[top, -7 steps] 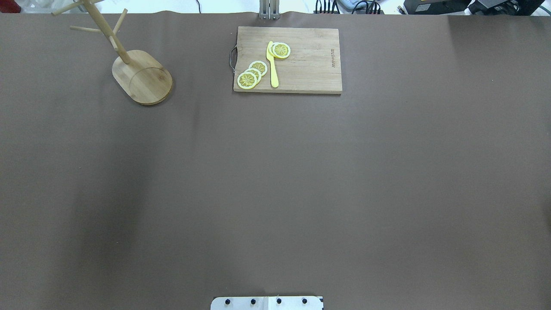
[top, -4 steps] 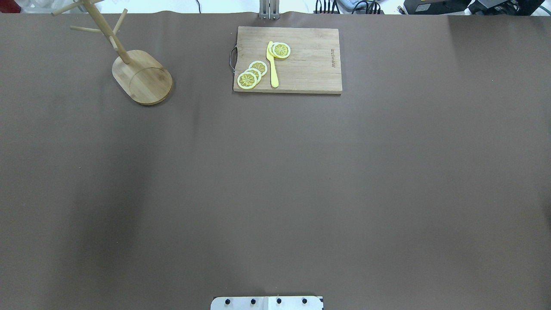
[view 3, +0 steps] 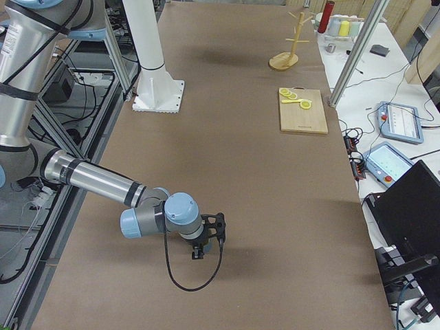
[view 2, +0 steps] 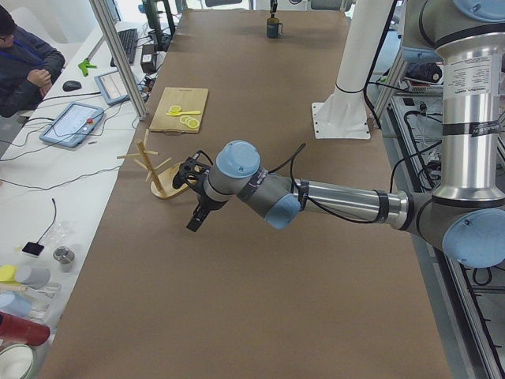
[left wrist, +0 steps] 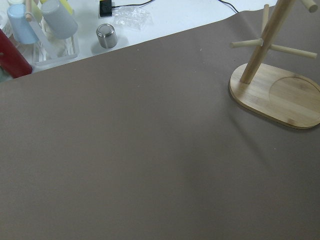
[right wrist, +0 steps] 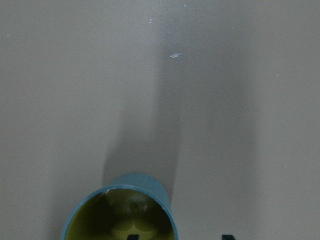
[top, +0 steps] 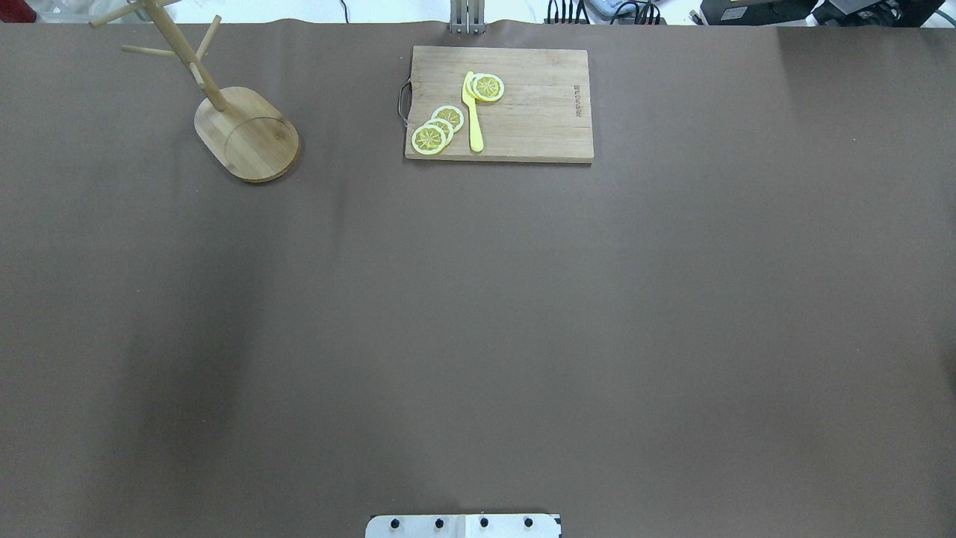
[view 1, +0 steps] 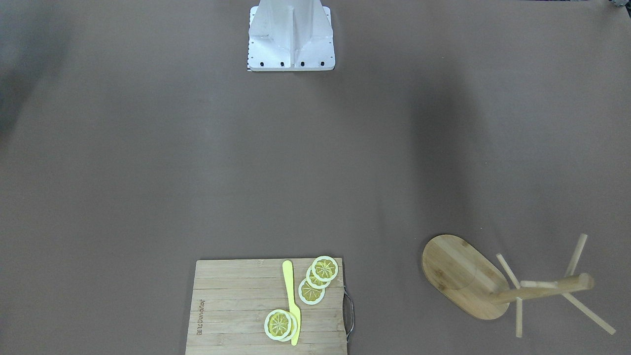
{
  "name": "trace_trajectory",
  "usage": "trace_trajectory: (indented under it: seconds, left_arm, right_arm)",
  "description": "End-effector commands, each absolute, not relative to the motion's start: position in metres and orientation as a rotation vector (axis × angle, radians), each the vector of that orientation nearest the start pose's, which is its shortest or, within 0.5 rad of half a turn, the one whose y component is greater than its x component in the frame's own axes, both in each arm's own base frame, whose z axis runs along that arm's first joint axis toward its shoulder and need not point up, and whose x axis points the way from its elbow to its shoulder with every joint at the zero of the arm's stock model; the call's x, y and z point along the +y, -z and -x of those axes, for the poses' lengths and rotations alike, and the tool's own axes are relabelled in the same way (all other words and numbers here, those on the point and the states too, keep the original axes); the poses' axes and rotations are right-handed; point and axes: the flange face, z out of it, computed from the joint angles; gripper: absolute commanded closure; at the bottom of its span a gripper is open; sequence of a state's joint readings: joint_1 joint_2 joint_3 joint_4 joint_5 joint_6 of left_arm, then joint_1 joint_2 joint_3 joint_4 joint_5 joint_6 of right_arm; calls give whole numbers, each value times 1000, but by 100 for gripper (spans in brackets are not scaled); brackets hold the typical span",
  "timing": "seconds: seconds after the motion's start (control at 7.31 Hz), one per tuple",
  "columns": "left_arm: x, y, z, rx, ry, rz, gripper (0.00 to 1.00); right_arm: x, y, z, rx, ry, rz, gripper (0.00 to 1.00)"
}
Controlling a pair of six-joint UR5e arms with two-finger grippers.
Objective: Hang cup on storage rack
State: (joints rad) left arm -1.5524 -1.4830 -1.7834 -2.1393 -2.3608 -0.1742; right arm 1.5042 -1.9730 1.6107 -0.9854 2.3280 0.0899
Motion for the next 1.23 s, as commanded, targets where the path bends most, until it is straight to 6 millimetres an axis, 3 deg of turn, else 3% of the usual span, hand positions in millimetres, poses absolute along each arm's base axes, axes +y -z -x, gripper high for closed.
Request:
trace_trajectory:
  seconds: [0.0, 0.41, 0.68, 1.1]
  left_arm:
    - [-475, -527, 54, 815, -132, -581, 2]
    - [-474, -527, 54, 815, -132, -579, 2]
    - [-474, -527, 54, 815, -132, -579, 2]
    - [-474, -527, 54, 815, -132, -579, 2]
  right_arm:
    - [-318, -741, -37, -766, 89, -146, 37]
    - [-319, -744, -31, -751, 108, -142, 42]
    - [-318, -748, -32, -732, 105, -138, 56]
    - [-323, -745, -31, -737, 103, -144, 91]
